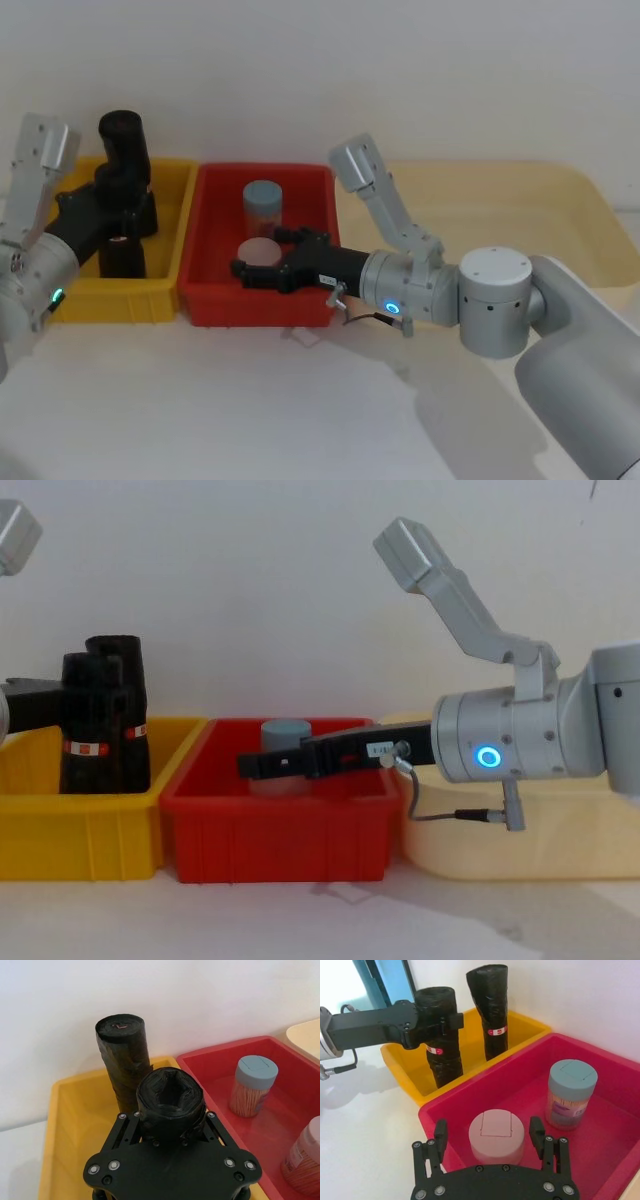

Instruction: Pick up the garbage bag with the one hand and transfer it to the other hand.

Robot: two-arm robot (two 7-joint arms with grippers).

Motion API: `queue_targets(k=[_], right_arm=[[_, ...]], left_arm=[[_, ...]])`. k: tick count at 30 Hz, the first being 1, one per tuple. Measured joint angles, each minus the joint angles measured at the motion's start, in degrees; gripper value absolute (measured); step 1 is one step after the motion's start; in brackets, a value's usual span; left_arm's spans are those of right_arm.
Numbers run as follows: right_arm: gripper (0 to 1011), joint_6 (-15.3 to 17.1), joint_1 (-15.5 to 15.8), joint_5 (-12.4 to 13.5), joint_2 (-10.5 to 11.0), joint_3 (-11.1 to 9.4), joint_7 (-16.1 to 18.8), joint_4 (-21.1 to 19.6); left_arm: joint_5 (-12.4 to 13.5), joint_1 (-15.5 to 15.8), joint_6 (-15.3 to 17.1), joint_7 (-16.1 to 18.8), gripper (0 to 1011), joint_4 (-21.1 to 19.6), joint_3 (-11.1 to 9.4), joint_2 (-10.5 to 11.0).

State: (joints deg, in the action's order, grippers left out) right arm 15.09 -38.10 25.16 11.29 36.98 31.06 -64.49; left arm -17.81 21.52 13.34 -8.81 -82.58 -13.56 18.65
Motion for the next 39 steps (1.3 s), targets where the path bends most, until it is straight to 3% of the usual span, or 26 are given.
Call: queue_targets(k=[18, 25, 32, 39], right_arm=[[1001, -0.61, -1.22, -1.24, -1.42, -0.19, 0.10, 3.60], [868, -0.78, -1.40, -1.43, -1.67, -0.32, 0.10, 4.19], [663, -0.86, -1.50, -1.52, -1.81, -0.40, 0.09, 4.51], [650, -0.93, -1.54, -1.57, -1.91, -0.44, 0.08, 4.70]], left_arm=[[0.00, 0.00, 0.00, 0.00, 353, 0.00, 0.01, 0.00], [0.00, 0.00, 0.00, 0.00, 353, 0.00, 0.01, 0.00], [0.00, 0.00, 0.00, 0.00, 353, 0.00, 0.01, 0.00], [0.00, -0.01, 0.00, 0.00, 353, 0.00, 0.01, 0.00]])
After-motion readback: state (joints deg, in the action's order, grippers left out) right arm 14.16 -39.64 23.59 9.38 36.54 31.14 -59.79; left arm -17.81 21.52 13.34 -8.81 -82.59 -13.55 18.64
